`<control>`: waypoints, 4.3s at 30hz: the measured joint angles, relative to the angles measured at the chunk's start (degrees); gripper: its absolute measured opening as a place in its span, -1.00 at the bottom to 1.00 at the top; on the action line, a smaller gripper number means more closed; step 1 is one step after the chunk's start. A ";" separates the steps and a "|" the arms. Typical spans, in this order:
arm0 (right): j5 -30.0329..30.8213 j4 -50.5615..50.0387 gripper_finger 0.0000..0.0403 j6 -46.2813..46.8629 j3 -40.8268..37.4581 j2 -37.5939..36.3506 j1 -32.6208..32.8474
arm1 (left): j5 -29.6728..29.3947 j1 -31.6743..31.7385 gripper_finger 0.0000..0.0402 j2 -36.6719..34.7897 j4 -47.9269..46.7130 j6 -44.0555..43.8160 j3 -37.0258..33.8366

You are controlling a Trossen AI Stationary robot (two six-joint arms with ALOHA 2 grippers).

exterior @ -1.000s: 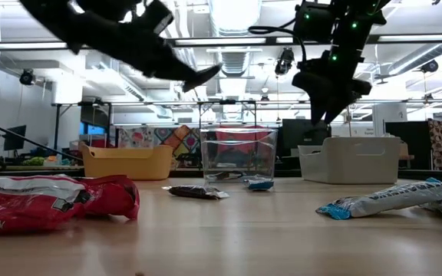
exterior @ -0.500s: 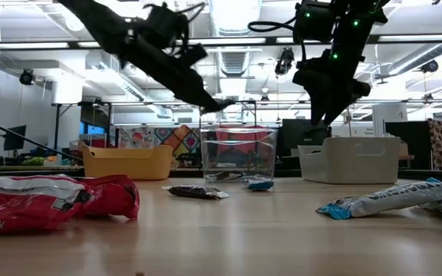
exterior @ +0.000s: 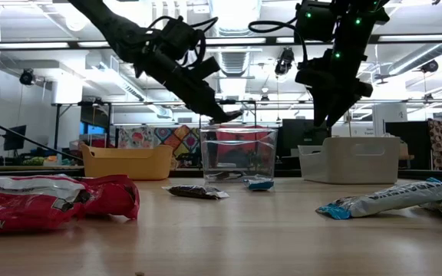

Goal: Sort candy
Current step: Put the brown chocolate into the transparent bin, then put the white chocolate into the yellow bin

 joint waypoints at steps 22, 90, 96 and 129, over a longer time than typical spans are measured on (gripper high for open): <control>-8.92 -1.04 0.00 0.57 0.39 -1.92 0.18 | 5.54 -2.25 -0.27 -6.91 -4.38 -2.39 -1.74; -21.05 -8.57 -0.24 -16.68 -5.38 19.76 48.22 | 1.87 -15.44 -0.28 -33.15 -0.81 -13.55 -23.52; -20.80 -7.94 -0.51 -16.15 -5.53 18.42 48.24 | 1.89 -15.44 -0.27 -33.15 -0.81 -13.18 -23.52; -3.87 -0.14 -0.96 -9.12 2.58 15.30 40.57 | 2.13 -15.48 -0.27 -33.15 -0.79 -13.13 -23.52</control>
